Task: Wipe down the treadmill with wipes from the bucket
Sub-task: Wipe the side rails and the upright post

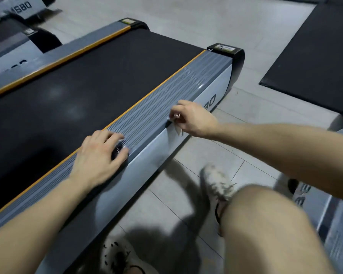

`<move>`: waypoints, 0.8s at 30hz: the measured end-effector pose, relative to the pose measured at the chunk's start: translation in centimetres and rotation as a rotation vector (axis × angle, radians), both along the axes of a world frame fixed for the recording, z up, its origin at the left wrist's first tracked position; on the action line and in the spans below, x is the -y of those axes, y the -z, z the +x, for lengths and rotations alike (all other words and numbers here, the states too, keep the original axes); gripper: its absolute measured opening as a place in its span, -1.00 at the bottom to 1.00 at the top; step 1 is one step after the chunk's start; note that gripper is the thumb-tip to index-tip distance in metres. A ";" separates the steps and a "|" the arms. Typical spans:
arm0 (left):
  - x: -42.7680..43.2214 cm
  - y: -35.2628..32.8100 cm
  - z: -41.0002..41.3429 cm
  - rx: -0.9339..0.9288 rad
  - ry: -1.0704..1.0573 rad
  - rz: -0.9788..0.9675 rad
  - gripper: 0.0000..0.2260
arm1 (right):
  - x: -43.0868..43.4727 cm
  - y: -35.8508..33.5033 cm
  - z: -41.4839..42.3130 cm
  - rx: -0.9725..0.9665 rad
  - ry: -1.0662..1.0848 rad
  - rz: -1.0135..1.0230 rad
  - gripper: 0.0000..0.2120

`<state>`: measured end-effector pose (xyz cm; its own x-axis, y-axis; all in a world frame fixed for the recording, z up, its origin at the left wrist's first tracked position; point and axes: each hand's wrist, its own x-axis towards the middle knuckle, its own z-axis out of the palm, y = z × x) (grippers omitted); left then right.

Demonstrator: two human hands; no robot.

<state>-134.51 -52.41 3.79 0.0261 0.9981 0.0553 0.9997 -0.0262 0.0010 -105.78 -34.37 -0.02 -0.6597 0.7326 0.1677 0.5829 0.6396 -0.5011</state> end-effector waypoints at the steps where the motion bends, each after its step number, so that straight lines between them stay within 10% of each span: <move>1: -1.9 0.3 1.1 0.035 0.023 -0.001 -0.58 | -0.3 1.2 0.4 -0.089 0.124 -0.005 -0.82; 9: -15.3 4.9 6.4 0.029 0.233 -0.043 -0.52 | -1.2 9.9 -2.2 -0.803 0.919 -0.204 -0.85; 16: -15.9 5.9 6.0 0.102 0.226 -0.035 -0.51 | 12.0 13.5 -7.3 -0.811 0.404 -0.162 -0.78; 24: -15.6 5.6 6.5 0.129 0.216 -0.028 -0.53 | -1.6 15.6 -4.6 -0.913 1.195 -0.307 -0.81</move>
